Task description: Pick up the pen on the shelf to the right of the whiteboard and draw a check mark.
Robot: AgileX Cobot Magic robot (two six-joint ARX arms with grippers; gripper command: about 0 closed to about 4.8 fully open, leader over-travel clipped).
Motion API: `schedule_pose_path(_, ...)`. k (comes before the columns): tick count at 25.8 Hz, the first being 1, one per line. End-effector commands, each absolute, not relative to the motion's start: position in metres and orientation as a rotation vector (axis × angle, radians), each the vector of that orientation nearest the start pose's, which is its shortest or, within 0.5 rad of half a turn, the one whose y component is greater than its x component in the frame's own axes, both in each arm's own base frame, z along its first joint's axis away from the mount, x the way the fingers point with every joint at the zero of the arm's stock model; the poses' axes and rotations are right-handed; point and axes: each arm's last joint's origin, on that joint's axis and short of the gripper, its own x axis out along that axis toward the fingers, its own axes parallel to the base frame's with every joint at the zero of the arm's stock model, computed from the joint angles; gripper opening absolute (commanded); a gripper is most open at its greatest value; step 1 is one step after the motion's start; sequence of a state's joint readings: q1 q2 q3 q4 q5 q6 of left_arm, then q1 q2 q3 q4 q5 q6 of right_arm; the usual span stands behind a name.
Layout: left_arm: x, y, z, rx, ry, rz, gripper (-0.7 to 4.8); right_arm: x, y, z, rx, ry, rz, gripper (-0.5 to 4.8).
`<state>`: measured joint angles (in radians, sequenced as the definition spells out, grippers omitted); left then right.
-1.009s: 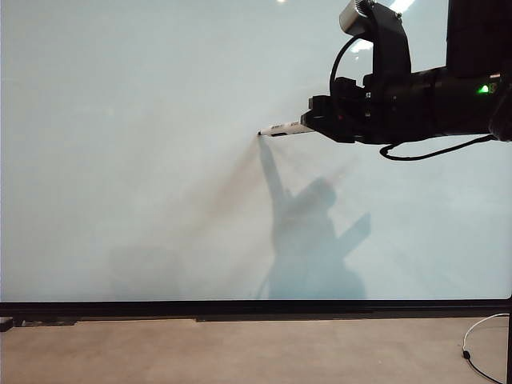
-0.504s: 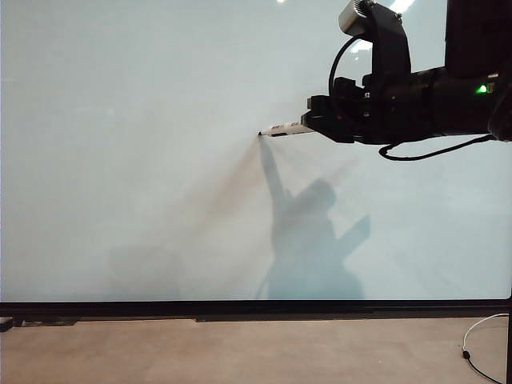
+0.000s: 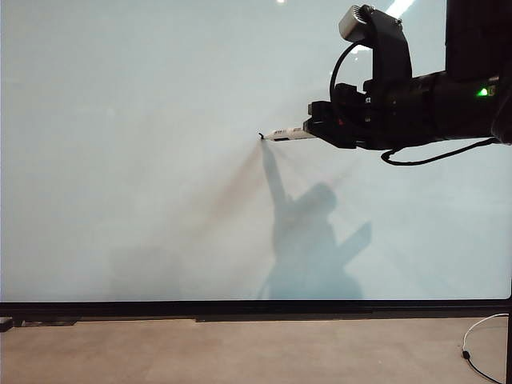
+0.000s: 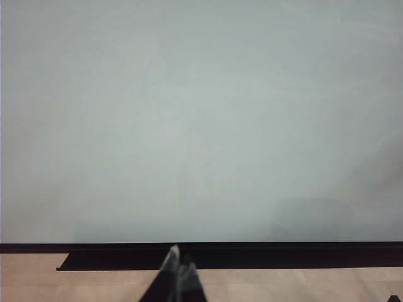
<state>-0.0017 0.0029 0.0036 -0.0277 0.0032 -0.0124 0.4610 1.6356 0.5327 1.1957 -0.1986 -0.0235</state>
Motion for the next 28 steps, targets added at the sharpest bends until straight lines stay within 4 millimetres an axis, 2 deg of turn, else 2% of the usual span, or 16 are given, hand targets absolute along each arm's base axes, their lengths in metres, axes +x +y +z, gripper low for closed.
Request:
schedule_pose_path(1,0.098,0.0,0.163,-0.008,0.018,-0.005,-0.04,0.263,0.135,0.185,-0.002,-0.102,0.616,-0.03)
schedule_pose_path(18,0.098,0.0,0.163,-0.008,0.018,-0.005,-0.04,0.255,0.13,0.171,0.011,-0.044,0.562,-0.03)
schedule_pose_path(28,0.097,0.0,0.163,-0.008,0.018,-0.005,-0.04,0.255,0.129,0.174,0.005,-0.068,0.539,-0.03)
